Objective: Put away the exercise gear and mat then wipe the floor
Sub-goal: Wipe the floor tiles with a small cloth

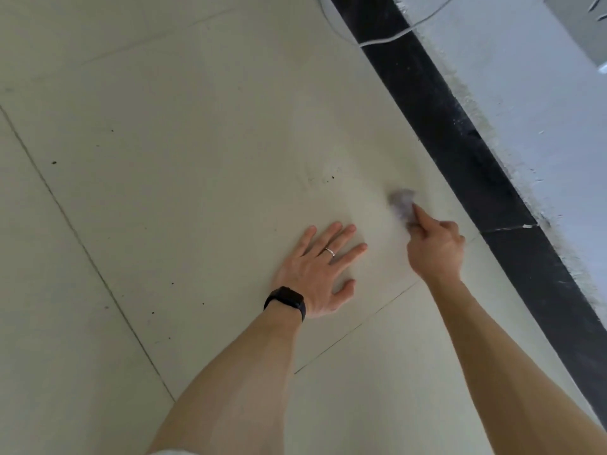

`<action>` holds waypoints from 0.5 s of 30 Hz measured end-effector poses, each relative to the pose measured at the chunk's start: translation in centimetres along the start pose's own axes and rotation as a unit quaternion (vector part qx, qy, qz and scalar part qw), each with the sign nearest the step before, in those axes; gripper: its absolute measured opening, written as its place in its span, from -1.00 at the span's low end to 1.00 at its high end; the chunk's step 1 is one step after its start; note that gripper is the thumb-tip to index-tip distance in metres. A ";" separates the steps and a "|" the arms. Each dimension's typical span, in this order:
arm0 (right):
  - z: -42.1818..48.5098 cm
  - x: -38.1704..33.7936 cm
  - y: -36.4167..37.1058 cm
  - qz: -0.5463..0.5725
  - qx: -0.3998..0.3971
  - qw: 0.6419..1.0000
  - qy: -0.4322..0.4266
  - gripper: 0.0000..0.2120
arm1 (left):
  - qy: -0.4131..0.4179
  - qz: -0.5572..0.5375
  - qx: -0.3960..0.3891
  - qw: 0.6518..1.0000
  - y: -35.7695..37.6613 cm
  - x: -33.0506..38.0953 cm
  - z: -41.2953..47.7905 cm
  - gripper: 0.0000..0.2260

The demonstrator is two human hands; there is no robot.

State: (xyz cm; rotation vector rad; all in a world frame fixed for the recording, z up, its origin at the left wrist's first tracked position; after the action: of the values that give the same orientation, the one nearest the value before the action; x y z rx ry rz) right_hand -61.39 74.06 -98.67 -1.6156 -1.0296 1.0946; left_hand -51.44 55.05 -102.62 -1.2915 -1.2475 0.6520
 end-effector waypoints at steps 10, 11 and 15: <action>-17.6 -10.2 6.1 0.035 0.004 0.978 -0.207 -0.47 | -0.117 -0.084 0.222 0.964 -7.3 -9.3 -5.8 -0.58; -21.1 -11.7 7.2 0.019 -0.013 0.959 -0.282 -0.43 | -0.161 -0.047 0.213 0.963 -7.6 -11.6 -7.3 -0.56; -25.9 -13.1 7.9 -0.015 -0.069 0.848 -0.526 -0.35 | -0.202 -0.031 0.032 0.978 -6.2 -17.0 -10.1 -0.45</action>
State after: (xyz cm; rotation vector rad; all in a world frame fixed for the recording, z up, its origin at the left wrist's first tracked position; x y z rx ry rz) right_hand -38.94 54.03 -98.34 -1.0079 -1.8370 1.9916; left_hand -48.44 34.70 -100.29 -1.0929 -1.5735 0.9346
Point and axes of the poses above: each hand's wrist, its own z-axis towards the middle knuckle, its own y-axis out of the palm, x = y × z, the point moved 7 cm from there along z, towards the middle knuckle, and after that the axes turned 4 degrees about x, right-handed, at the moved point
